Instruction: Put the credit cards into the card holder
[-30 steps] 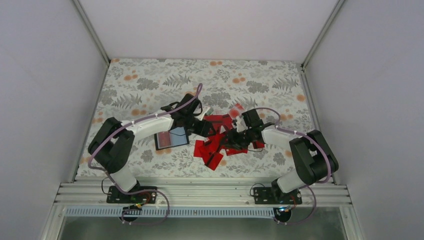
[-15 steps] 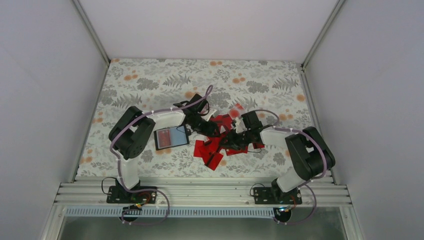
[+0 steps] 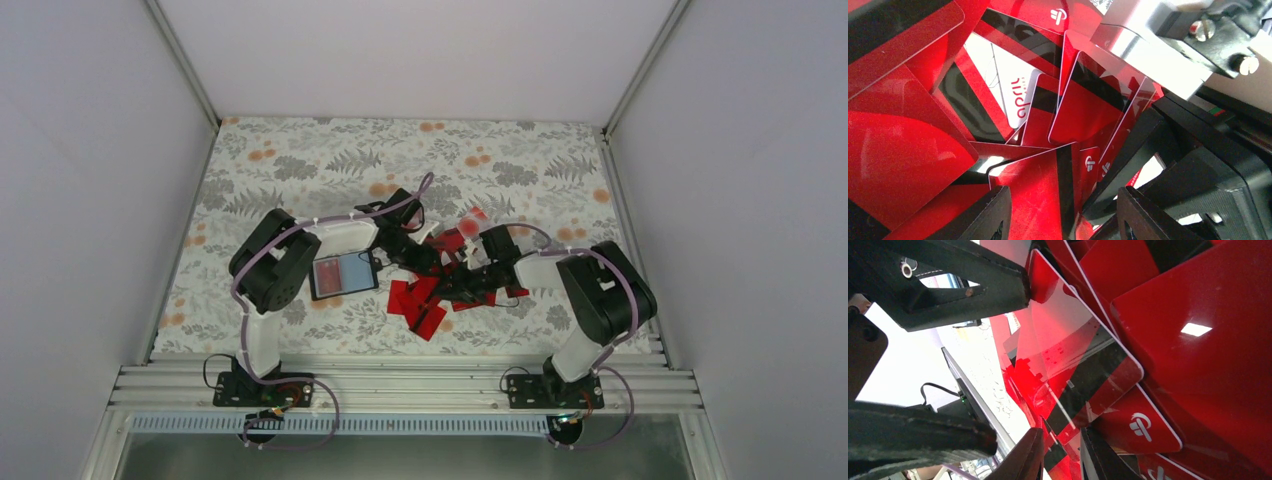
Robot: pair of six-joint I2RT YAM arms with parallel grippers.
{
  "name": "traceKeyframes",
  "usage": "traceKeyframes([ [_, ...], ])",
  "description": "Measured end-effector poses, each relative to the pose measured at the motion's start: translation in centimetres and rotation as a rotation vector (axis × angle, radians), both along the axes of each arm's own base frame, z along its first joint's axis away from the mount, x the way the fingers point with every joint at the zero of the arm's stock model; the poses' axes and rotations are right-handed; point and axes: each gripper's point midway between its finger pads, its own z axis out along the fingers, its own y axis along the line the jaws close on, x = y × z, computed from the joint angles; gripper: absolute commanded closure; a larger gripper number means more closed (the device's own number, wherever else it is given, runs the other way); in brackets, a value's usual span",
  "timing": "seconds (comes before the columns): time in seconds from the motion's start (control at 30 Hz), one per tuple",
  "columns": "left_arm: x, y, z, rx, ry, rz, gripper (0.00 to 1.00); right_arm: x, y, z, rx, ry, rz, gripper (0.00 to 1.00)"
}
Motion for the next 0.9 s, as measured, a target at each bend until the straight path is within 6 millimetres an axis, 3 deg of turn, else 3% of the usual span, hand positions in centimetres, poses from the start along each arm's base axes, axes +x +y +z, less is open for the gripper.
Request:
traceKeyframes([
  [0.33,0.6,0.6,-0.1,0.065,-0.042,0.012,0.38,-0.1,0.2,-0.1,0.021,-0.009,0.026,0.80],
  [0.57,0.8,0.9,1.2,0.071,-0.076,0.008,0.38,-0.2,0.3,-0.1,0.022,-0.016,0.033,0.80],
  [0.9,0.4,0.3,-0.3,0.059,-0.029,-0.038,0.42,-0.2,0.3,-0.1,0.028,-0.015,0.041,0.80],
])
